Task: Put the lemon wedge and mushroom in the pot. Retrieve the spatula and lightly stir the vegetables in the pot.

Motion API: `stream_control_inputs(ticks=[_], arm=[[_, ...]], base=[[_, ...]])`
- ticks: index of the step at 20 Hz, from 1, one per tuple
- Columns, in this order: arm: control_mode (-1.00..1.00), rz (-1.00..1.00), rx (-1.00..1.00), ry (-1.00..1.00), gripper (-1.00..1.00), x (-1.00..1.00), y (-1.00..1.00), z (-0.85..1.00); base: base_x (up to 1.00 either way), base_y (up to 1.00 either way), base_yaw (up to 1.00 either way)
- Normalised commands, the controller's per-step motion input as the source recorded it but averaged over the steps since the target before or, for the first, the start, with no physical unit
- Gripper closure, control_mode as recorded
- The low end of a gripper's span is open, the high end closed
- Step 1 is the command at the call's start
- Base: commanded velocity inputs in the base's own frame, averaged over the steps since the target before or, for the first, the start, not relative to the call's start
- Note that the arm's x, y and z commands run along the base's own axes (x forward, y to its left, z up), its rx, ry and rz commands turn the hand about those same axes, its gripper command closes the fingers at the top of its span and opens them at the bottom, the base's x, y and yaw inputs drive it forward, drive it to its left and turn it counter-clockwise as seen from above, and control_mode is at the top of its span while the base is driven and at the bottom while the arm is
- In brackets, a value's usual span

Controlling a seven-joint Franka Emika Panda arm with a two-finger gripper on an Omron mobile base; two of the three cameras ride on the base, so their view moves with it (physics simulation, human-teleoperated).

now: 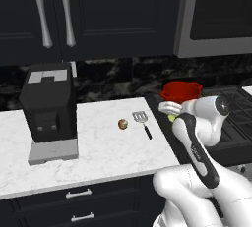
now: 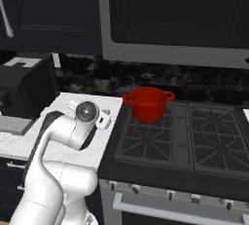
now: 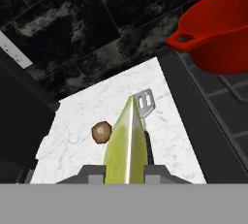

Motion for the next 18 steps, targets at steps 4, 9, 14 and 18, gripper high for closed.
stream_control_inputs(ticks=[4, 9, 14, 18], arm=[[-1.00, -0.01, 0.12, -0.02, 1.00, 0.56, -0.67, 0.61], [-1.00, -0.03, 0.11, 0.00, 1.00, 0.63, -0.59, 0.52], [-1.00, -0.02, 0.06, 0.00, 1.00, 0.54, -0.53, 0.21], [-1.00, 0.00, 0.00, 0.00, 1.00, 0.29, -0.50, 0.00]], base=[[0.00, 0.00, 0.00], [0.00, 0.00, 0.00], [0.00, 0.00, 0.00], [0.00, 0.00, 0.00]])
